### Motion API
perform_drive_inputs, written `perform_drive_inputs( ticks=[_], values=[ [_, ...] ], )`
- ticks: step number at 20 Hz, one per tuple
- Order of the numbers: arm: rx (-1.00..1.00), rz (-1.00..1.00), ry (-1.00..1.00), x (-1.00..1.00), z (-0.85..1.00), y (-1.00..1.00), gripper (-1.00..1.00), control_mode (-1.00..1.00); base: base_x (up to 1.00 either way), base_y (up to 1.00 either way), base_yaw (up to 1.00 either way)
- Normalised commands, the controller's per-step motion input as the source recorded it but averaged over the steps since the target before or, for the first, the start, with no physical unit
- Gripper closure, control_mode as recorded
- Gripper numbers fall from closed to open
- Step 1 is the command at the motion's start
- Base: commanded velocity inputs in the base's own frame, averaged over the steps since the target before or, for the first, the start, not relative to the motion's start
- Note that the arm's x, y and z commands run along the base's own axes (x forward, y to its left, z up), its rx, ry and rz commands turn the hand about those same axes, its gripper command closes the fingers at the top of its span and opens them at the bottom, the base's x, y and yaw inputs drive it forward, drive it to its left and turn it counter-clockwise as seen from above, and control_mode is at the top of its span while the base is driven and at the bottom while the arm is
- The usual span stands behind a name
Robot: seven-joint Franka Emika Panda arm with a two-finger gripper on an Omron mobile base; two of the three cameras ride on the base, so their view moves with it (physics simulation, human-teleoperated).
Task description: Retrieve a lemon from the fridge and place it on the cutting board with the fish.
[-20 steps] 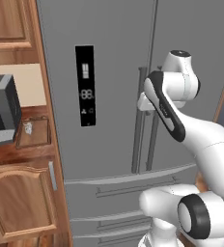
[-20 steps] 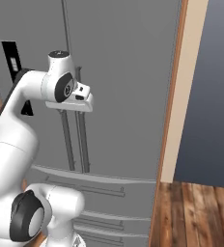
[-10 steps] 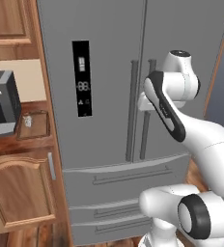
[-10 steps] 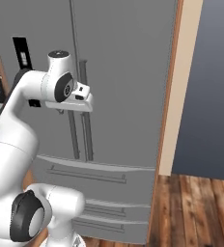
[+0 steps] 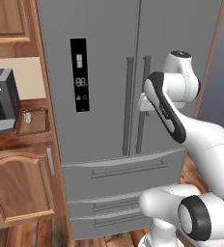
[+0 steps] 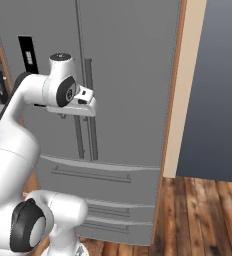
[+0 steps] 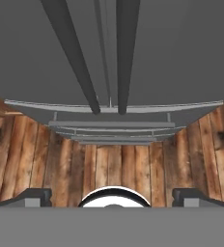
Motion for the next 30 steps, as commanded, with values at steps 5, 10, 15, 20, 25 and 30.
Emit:
perform_drive_inputs(
  ticks=[5, 10, 15, 20, 25, 30],
  values=[
    [0.0, 0.0, -0.01, 0.01, 0.0, 0.0, -1.0, -1.0, 0.0, 0.0, 0.0],
    [0.0, 0.0, -0.17, 0.03, -0.11, 0.0, -1.0, -1.0, 0.0, 0.0, 0.0],
    [-0.01, 0.0, -0.14, 0.15, -0.02, 0.0, -1.0, -1.0, 0.0, 0.0, 0.0],
    [0.0, 0.0, -0.03, 0.33, 0.0, -0.14, -1.0, -1.0, 0.0, 0.0, 0.0],
    [0.0, 0.0, -0.13, 0.43, 0.0, -0.03, -1.0, -1.0, 0.0, 0.0, 0.0],
    [0.0, 0.0, -0.09, 0.41, 0.0, 0.0, -1.0, -1.0, 0.0, 0.0, 0.0]
  ],
)
